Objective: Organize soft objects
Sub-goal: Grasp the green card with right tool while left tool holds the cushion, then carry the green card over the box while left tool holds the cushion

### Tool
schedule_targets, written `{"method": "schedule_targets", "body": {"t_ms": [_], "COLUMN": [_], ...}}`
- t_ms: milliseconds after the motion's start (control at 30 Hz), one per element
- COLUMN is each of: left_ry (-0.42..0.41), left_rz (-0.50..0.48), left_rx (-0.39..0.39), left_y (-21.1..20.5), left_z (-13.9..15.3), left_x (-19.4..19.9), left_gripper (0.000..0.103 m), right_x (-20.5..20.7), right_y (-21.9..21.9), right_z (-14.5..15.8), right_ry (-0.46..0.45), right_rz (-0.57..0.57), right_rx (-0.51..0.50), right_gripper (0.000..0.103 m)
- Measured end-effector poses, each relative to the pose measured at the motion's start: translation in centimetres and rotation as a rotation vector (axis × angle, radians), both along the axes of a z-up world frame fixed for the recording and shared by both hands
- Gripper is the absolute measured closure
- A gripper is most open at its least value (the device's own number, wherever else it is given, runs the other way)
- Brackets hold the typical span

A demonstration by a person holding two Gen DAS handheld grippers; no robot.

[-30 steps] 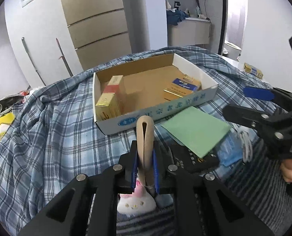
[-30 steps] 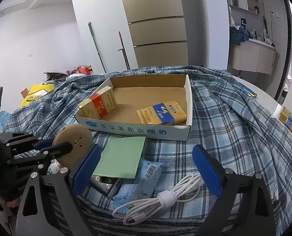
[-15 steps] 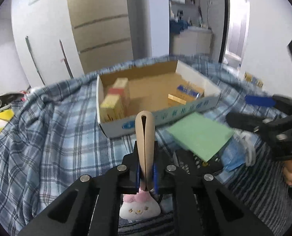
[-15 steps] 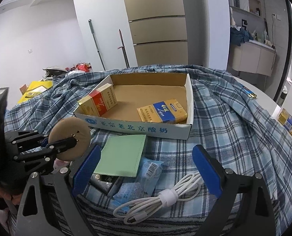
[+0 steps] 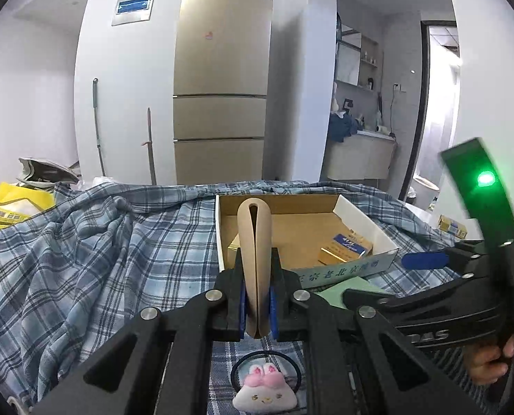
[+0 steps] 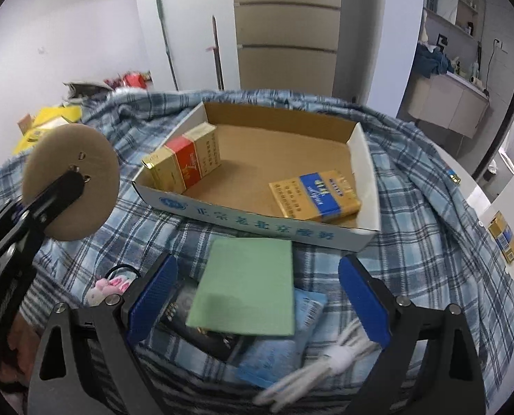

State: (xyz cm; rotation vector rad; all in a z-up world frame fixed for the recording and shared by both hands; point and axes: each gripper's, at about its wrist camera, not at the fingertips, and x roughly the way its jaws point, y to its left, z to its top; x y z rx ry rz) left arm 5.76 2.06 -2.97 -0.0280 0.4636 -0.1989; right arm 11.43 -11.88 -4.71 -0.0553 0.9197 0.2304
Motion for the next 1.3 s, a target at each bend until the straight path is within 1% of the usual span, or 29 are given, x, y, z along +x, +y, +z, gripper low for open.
{"method": "schedule_targets", "body": {"t_ms": [167, 233, 333, 500, 667, 767, 800, 833, 867, 1100, 1200, 1300], "left_ry": [0.012, 0.009, 0.011, 0.013, 0.004, 0.006, 0.006, 0.006, 0.006, 0.001, 0.009, -0.03], "left_rz": [0.032, 0.03, 0.027, 0.028, 0.039, 0.04, 0.04, 0.039, 0.04, 0.055, 0.056, 0.054], "left_rx": [-0.003, -0.024, -0.022, -0.023, -0.023, -0.021, -0.021, -0.02, -0.019, -0.015, -0.051, -0.057], "left_y": [0.1, 0.4, 0.4, 0.7, 0.7, 0.8, 0.7, 0.6, 0.7, 0.7, 1.2, 1.3], "left_z": [-0.2, -0.2, -0.2, -0.2, 0.0, 0.0, 0.0, 0.0, 0.0, 0.1, 0.8, 2.4], "left_x": [0.0, 0.0, 0.0, -0.1, -0.2, -0.2, -0.2, -0.2, -0.2, -0.4, -0.8, -1.6], "left_gripper": [0.093, 0.093, 0.093, 0.093, 0.093, 0.093, 0.093, 0.093, 0.093, 0.093, 0.093, 0.093], "right_x": [1.3, 1.8, 1.8, 2.3, 3.0, 3.1, 3.1, 3.1, 3.1, 2.2, 1.3, 0.4], "right_y": [1.1, 1.3, 1.7, 1.2, 1.0, 0.9, 0.7, 0.7, 0.6, -0.6, -1.3, -2.5], "right_z": [-1.6, -2.3, -2.6, -2.9, -3.8, -4.2, -4.1, -4.1, -4.0, -2.9, -1.6, 0.1], "right_ry": [0.052, 0.097, 0.089, 0.111, 0.149, 0.168, 0.167, 0.163, 0.161, 0.108, 0.049, -0.012], "right_rz": [-0.013, -0.012, -0.014, -0.03, -0.032, -0.036, -0.041, -0.046, -0.049, -0.038, -0.041, -0.044], "right_rx": [-0.035, -0.019, -0.043, -0.015, 0.003, 0.02, 0.026, 0.032, 0.04, 0.084, 0.1, 0.14], "right_gripper": [0.009, 0.009, 0.009, 0.01, 0.015, 0.024, 0.027, 0.033, 0.035, 0.035, 0.035, 0.035]}}
